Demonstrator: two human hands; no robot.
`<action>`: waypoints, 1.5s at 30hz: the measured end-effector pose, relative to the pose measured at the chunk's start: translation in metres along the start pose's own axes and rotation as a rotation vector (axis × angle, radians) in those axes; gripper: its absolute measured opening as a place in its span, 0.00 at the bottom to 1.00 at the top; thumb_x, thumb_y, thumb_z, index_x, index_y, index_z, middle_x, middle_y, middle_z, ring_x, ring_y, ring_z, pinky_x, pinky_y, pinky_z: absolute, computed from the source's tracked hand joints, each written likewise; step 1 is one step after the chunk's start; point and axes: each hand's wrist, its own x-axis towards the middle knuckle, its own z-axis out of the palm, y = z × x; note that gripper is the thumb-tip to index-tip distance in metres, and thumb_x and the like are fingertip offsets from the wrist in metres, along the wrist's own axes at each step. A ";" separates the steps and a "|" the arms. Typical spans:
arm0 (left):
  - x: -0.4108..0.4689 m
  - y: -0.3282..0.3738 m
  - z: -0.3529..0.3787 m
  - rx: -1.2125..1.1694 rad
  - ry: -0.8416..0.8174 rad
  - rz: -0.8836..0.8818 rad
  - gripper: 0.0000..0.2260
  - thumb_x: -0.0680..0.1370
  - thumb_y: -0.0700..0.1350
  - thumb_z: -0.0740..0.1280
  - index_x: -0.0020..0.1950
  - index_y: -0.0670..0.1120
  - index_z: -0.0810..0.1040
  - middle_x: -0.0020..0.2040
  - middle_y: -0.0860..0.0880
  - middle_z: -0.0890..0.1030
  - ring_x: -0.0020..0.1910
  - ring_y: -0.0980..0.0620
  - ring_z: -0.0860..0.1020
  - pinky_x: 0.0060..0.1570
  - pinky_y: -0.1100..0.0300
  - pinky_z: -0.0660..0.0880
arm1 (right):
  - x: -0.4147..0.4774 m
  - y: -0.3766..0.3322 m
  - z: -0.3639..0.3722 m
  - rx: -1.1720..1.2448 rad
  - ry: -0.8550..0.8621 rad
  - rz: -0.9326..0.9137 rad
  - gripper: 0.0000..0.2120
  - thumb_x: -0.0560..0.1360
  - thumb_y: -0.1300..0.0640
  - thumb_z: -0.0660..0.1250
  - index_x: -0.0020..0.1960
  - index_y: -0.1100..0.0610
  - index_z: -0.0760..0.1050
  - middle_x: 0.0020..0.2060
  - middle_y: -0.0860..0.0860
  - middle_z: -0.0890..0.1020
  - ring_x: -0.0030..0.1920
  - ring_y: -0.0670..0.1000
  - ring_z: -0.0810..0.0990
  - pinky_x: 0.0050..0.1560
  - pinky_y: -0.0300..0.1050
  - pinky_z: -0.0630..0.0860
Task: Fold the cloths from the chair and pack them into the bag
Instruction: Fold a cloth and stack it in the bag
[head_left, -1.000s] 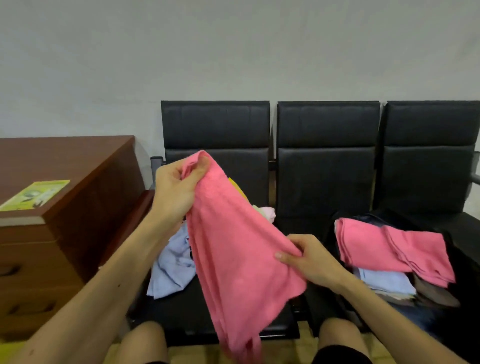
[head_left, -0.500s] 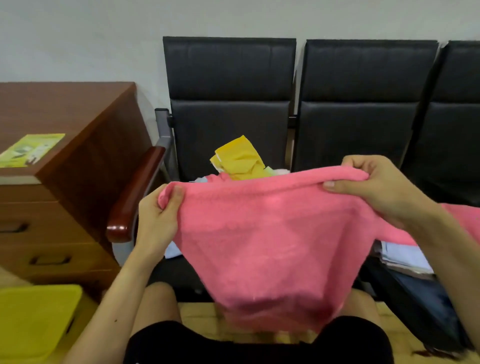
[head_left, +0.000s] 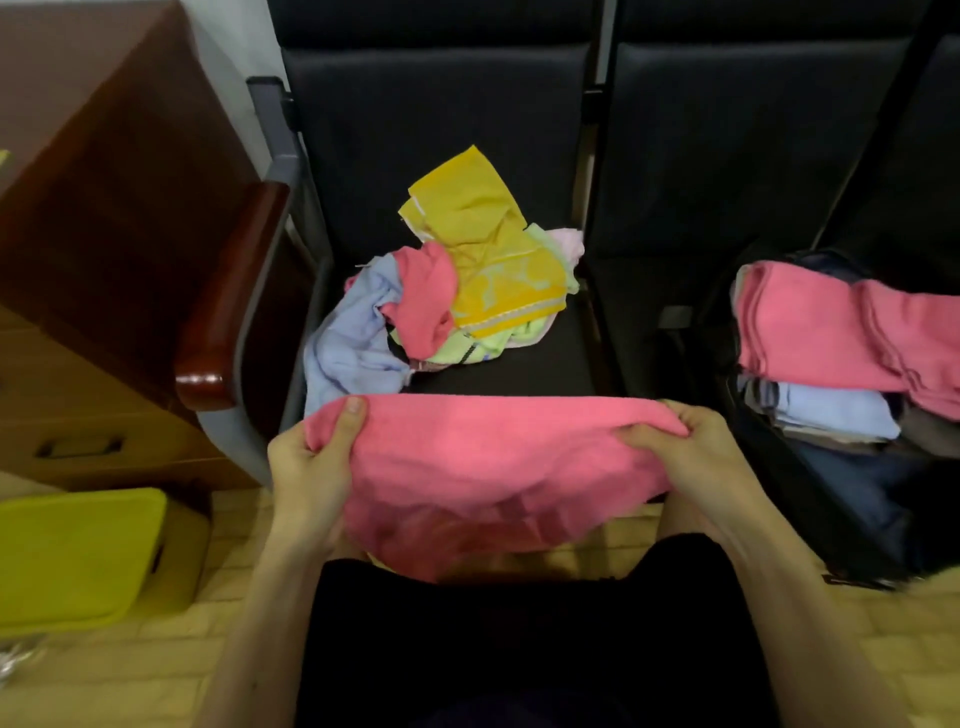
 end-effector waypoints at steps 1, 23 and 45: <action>0.001 -0.001 0.002 -0.024 0.014 -0.013 0.10 0.77 0.44 0.72 0.36 0.45 0.80 0.32 0.54 0.78 0.35 0.58 0.75 0.35 0.63 0.74 | -0.002 -0.001 0.002 0.016 0.000 0.018 0.11 0.72 0.66 0.71 0.37 0.52 0.84 0.31 0.49 0.81 0.38 0.52 0.78 0.42 0.49 0.72; -0.049 0.029 0.050 -0.135 -0.370 -0.098 0.11 0.72 0.50 0.70 0.46 0.45 0.87 0.42 0.40 0.85 0.41 0.47 0.83 0.43 0.51 0.79 | -0.036 -0.041 0.058 0.179 -0.328 -0.187 0.19 0.79 0.54 0.64 0.31 0.61 0.71 0.24 0.55 0.76 0.24 0.51 0.69 0.26 0.38 0.67; -0.060 0.015 0.055 0.235 -0.772 0.242 0.14 0.77 0.46 0.68 0.62 0.57 0.81 0.49 0.53 0.78 0.51 0.50 0.79 0.53 0.57 0.77 | -0.035 -0.039 0.075 0.248 -0.354 0.076 0.18 0.80 0.53 0.64 0.34 0.55 0.83 0.30 0.52 0.77 0.35 0.49 0.75 0.42 0.44 0.74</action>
